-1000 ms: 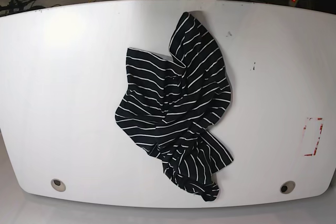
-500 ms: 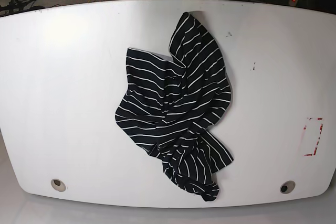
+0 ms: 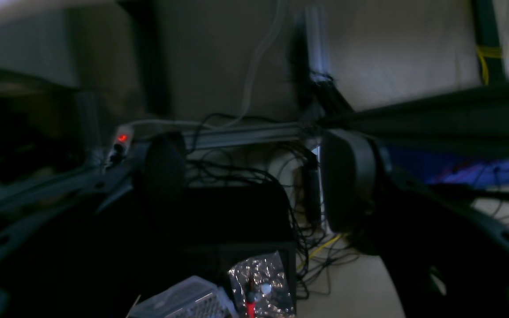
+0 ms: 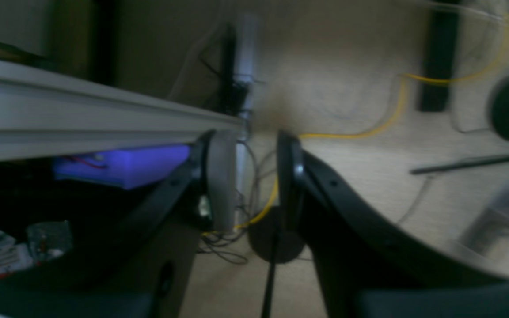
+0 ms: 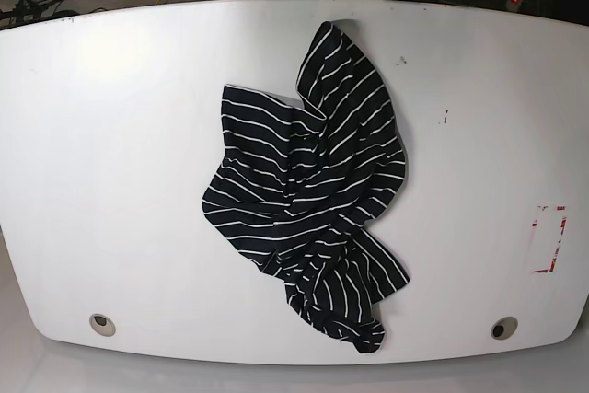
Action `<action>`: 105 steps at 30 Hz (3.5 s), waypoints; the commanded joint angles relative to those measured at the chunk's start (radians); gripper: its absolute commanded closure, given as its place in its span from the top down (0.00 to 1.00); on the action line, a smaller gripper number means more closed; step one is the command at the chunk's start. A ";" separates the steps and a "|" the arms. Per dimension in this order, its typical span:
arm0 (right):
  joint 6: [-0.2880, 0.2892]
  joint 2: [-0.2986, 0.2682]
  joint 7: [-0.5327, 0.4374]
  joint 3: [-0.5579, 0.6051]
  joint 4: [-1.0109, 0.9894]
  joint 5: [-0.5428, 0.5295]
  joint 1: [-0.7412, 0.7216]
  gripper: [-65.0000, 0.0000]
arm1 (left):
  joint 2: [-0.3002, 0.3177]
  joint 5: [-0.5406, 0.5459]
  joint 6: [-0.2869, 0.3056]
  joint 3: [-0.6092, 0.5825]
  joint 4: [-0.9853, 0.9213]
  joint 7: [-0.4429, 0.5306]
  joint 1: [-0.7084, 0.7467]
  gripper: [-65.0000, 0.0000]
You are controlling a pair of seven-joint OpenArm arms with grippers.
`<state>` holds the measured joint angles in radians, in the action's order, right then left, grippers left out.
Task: Fold the T-shirt properly
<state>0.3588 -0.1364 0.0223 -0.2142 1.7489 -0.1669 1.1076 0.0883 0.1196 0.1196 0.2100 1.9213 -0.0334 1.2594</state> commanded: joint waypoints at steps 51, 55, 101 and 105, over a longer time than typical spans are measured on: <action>0.013 0.030 0.117 -0.064 0.250 -0.116 -0.289 0.76 | 0.083 0.061 0.509 -0.237 0.082 -0.422 -0.633 0.83; 0.013 0.030 0.126 -0.064 0.250 -0.118 -0.292 0.76 | 0.092 0.053 0.506 -0.318 0.082 -0.423 -0.663 0.83; 0.016 0.031 0.601 -0.015 0.243 -0.122 -0.739 0.76 | 0.133 -0.125 0.513 -0.174 0.004 -0.557 -0.668 0.00; 0.076 0.033 0.672 -0.017 0.173 -0.122 -0.872 0.76 | 0.127 -0.123 0.513 -0.090 0.013 -0.557 -0.640 0.00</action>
<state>0.3996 -0.0948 0.6910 -0.2253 1.9442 -0.2821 0.2897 0.2131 -0.0078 0.6300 0.0841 1.9110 -0.5976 0.6018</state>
